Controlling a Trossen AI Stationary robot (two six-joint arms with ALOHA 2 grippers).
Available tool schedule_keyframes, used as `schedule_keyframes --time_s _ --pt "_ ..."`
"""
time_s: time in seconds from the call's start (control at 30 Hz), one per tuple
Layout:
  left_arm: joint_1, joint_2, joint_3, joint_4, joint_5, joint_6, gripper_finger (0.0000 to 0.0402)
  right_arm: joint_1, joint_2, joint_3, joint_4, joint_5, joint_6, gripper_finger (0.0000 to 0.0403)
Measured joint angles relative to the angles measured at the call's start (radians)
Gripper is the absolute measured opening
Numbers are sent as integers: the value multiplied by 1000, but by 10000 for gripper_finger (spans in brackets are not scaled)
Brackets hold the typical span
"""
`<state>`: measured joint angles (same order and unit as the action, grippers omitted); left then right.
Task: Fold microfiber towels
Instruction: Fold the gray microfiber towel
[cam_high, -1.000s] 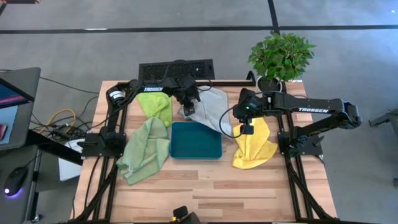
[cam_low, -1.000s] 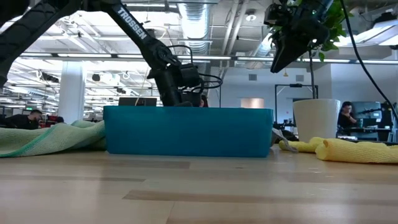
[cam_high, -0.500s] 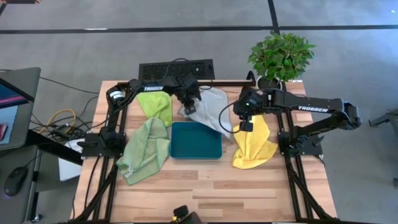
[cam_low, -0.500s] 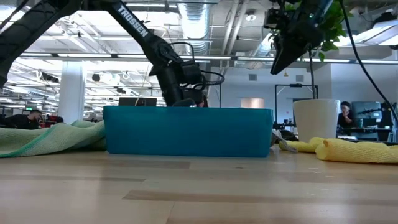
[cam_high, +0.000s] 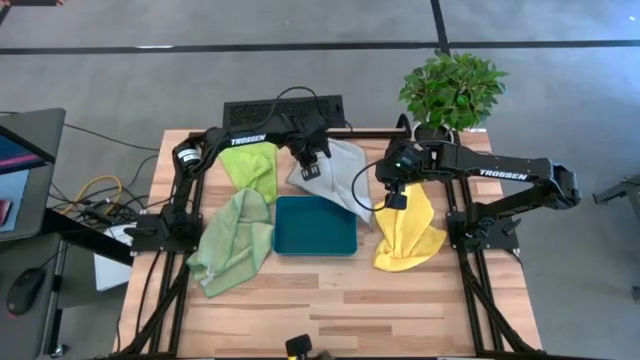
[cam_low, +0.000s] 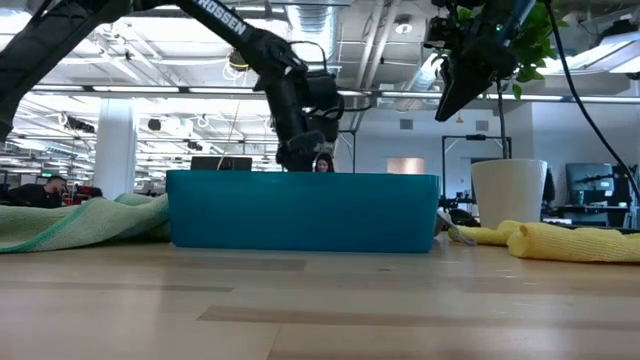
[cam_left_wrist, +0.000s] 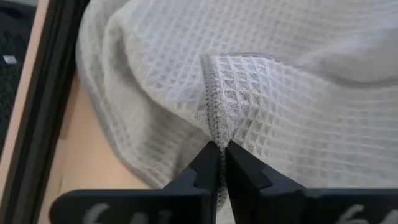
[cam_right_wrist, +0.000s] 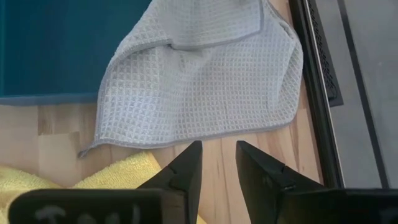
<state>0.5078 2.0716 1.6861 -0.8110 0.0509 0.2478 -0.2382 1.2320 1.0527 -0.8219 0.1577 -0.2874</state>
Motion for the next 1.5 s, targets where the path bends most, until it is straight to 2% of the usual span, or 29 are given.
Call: schedule_keyframes --time_s 0.27,0.67,0.93,1.17,1.5 --pt "-83 -35 38 -112 -14 -7 13 0 0 0 0 0 0 121" --pt "-205 -171 38 -208 -213 -136 13 1 0 0 8 0 0 121" --pt "-290 -186 37 -325 -230 -215 13 8 0 0 15 0 -1 121" --pt "-380 -205 37 -381 -329 -301 13 78 0 0 15 -2 -19 121" --pt "-509 -238 37 -450 -376 -468 13 203 0 0 25 0 0 121"
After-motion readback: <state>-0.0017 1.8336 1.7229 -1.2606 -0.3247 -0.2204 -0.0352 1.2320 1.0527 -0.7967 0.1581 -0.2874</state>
